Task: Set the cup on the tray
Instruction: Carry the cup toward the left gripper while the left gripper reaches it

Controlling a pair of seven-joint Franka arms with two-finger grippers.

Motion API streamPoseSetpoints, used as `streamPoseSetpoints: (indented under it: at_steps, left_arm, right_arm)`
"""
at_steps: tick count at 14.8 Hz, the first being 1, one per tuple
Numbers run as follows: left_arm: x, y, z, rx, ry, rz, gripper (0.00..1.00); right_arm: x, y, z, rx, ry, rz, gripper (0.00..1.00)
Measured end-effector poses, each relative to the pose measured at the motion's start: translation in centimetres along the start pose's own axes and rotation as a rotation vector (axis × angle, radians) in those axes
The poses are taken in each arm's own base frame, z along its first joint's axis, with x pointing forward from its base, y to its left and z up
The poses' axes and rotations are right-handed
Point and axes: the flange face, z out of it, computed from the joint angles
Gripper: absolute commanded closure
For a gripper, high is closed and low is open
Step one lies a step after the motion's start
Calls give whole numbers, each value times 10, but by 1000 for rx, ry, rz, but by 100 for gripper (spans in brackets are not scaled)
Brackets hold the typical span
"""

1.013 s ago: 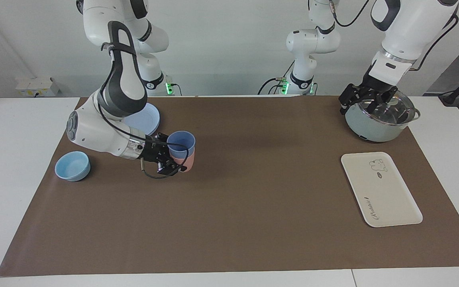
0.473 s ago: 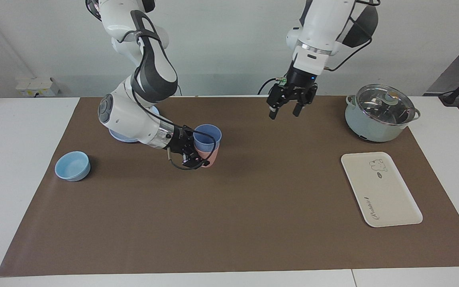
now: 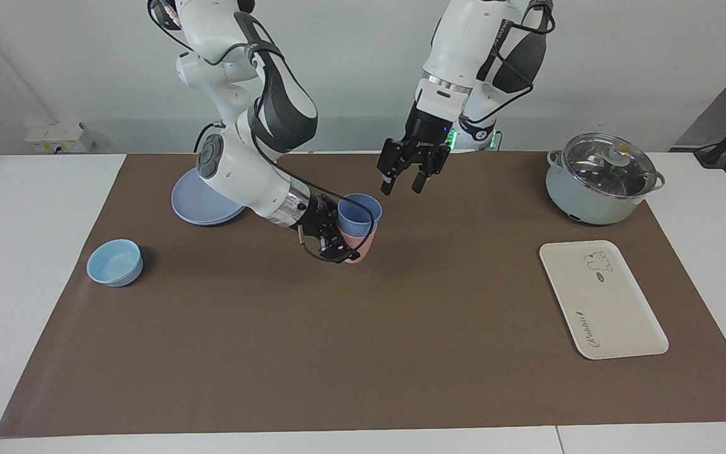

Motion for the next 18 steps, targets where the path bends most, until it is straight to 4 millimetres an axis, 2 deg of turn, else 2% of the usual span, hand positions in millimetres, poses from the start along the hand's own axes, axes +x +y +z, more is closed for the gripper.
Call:
streamPoseSetpoints:
  at_steps: [4,5,6,7,8,9,12,15,18]
  left_arm:
    - [-11,11,24,-21,-1,0,20]
    - [-17,14,30,-25,-5,2,24]
    - [-21,17,36,-28,-7,4,32]
    - [-23,19,41,-31,-8,5,46]
    - [-23,19,45,-31,-7,5,68]
    - [-22,18,48,-31,-6,2,100]
    - [-19,18,52,-32,-4,-1,100]
    - [-15,19,45,-23,-6,-5,100]
    - [-10,28,25,-18,-15,-9,100]
  right_arm:
    - [2,-1,-1,3,2,3,100]
    - [2,-1,-1,4,2,3,100]
    - [2,-1,-1,4,2,3,100]
    - [2,-1,-2,5,2,4,100]
    - [2,-1,-2,5,2,4,100]
    - [3,-1,-2,5,2,4,100]
    - [3,-1,-2,6,2,4,100]
    - [5,-3,-5,17,5,8,100]
    - [6,-3,-6,20,5,8,100]
